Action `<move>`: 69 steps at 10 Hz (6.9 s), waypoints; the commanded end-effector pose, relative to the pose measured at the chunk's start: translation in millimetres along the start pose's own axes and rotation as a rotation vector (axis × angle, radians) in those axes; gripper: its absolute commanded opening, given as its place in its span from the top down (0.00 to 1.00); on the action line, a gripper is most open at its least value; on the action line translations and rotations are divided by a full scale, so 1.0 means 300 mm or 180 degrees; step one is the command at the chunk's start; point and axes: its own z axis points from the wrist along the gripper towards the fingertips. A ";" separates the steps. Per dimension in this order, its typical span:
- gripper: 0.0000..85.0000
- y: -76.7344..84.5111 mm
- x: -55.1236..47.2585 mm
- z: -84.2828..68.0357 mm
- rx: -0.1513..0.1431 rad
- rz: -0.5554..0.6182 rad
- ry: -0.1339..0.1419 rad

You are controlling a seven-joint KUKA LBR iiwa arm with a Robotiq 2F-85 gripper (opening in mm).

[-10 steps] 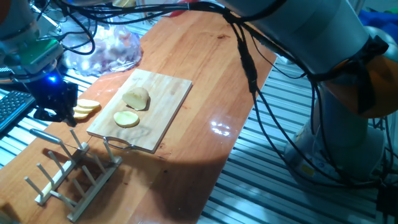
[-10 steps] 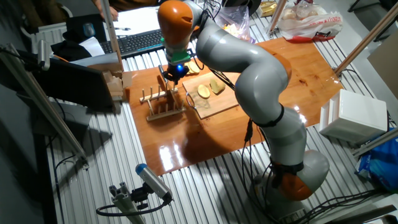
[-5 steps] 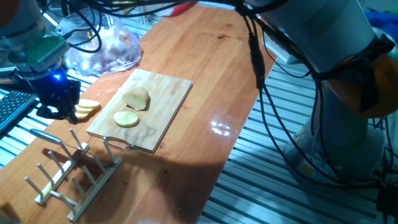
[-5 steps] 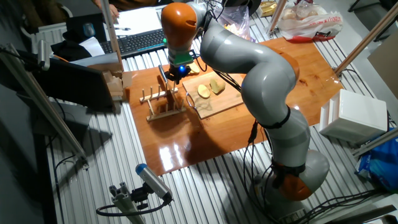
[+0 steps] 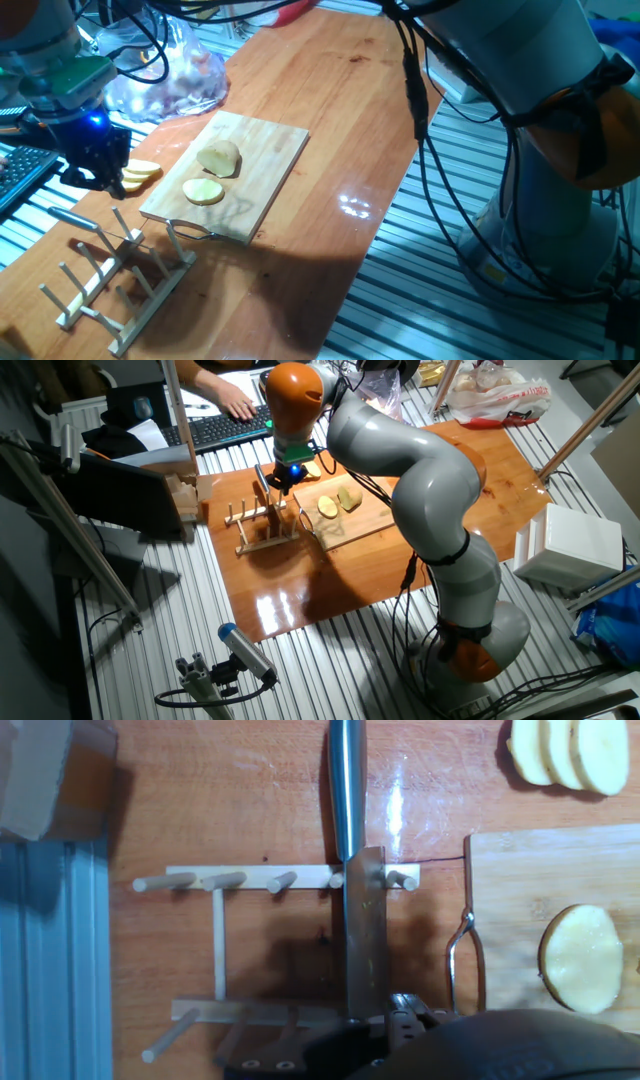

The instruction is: Chop the potatoes

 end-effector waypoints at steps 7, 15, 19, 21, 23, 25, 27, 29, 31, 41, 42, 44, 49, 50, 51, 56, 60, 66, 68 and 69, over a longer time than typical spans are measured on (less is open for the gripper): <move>1.00 -0.010 0.003 0.002 0.0023 -0.0020 0.0032; 1.00 -0.006 0.000 -0.006 0.0046 -0.0009 0.0063; 1.00 -0.001 0.002 -0.019 0.0109 -0.0043 0.0063; 1.00 0.009 0.002 -0.026 0.0143 -0.0036 0.0065; 1.00 0.009 0.008 -0.033 0.0140 -0.0050 0.0095; 1.00 0.004 0.008 -0.031 0.0150 -0.0049 0.0100; 1.00 0.000 0.008 -0.028 0.0135 -0.0046 0.0104; 1.00 -0.003 0.007 -0.026 0.0130 -0.0041 0.0109; 1.00 0.000 0.008 -0.019 0.0110 -0.0032 0.0112; 1.00 0.001 0.012 -0.013 0.0104 -0.0042 0.0121; 1.00 0.001 0.012 -0.013 0.0104 -0.0042 0.0121; 1.00 0.000 0.012 -0.012 0.0104 -0.0042 0.0121; 1.00 0.001 0.012 -0.011 0.0104 -0.0042 0.0121; 1.00 0.001 0.012 -0.011 0.0104 -0.0042 0.0121; 1.00 0.000 0.012 -0.011 0.0099 -0.0043 0.0121; 1.00 -0.002 0.013 -0.009 0.0089 -0.0048 0.0130; 1.00 -0.001 0.013 -0.009 0.0089 -0.0048 0.0130; 1.00 0.001 0.012 -0.009 0.0058 -0.0001 0.0166; 1.00 -0.001 0.011 -0.009 0.0059 -0.0001 0.0157; 1.00 -0.001 0.011 -0.009 0.0053 -0.0002 0.0166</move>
